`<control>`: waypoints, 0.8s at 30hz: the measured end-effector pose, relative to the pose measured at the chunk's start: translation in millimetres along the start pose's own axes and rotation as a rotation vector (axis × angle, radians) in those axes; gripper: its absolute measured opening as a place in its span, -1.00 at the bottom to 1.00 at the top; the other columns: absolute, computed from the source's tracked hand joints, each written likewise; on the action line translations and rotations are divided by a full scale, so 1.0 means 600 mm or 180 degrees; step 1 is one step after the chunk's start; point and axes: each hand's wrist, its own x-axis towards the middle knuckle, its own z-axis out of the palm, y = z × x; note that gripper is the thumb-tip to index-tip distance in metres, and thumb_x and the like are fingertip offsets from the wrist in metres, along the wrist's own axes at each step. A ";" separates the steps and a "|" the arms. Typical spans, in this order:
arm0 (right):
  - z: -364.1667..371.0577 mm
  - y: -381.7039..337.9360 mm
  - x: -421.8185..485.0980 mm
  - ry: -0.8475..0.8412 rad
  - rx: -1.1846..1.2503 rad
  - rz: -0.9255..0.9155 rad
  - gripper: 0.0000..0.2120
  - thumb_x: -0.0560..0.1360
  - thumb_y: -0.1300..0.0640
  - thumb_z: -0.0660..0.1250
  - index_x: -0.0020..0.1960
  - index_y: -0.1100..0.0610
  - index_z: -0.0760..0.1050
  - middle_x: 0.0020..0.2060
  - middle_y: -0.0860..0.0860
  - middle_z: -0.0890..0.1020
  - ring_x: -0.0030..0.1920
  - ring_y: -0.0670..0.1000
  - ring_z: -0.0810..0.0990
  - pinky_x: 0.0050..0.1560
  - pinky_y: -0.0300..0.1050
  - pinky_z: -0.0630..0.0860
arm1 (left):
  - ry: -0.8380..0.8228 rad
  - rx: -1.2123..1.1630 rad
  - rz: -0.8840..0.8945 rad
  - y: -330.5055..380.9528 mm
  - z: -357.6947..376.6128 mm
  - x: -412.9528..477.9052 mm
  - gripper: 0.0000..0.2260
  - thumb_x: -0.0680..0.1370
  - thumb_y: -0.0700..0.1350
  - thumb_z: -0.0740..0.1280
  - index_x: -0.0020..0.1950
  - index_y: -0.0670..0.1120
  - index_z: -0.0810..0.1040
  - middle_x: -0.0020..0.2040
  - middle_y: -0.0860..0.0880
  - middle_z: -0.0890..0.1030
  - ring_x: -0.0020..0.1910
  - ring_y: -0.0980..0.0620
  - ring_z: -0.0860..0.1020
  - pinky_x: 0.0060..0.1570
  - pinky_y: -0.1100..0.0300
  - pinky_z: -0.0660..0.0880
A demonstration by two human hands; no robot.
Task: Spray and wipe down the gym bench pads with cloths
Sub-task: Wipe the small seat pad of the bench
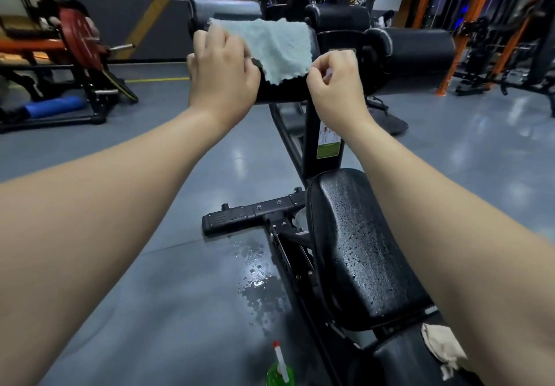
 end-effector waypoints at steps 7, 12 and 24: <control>-0.071 0.030 -0.072 -0.0038 0.0826 0.0618 -0.91 0.59 0.12 0.18 -0.08 0.10 0.39 -0.27 -0.06 0.44 -0.31 -0.12 0.37 -0.27 -0.17 0.38 | -0.0190 -0.1486 -0.0408 0.069 -0.021 -0.068 -0.96 0.64 -0.19 0.06 0.01 -0.12 0.26 -0.29 -0.01 0.36 -0.33 0.12 0.38 -0.34 0.11 0.18; -0.096 0.074 -0.123 -0.0371 0.0851 0.1338 -0.90 0.63 0.04 0.17 -0.05 -0.02 0.39 -0.30 -0.01 0.43 -0.31 0.02 0.40 -0.31 -0.05 0.36 | -0.0782 -0.1844 -0.1362 0.123 0.008 -0.127 -0.94 0.71 -0.14 0.02 0.11 -0.04 0.26 -0.28 0.01 0.37 -0.37 0.10 0.34 -0.47 0.23 0.21; -0.139 0.107 -0.231 -0.1152 0.1535 0.2908 -0.73 0.67 -0.07 0.25 0.27 0.01 0.27 0.13 0.08 0.51 -0.09 0.07 0.61 -0.10 0.03 0.66 | -0.1996 -0.2280 -0.2562 0.134 0.047 -0.192 -0.82 0.70 0.01 0.14 0.29 0.04 0.35 0.05 -0.08 0.53 -0.15 -0.06 0.51 -0.21 0.03 0.58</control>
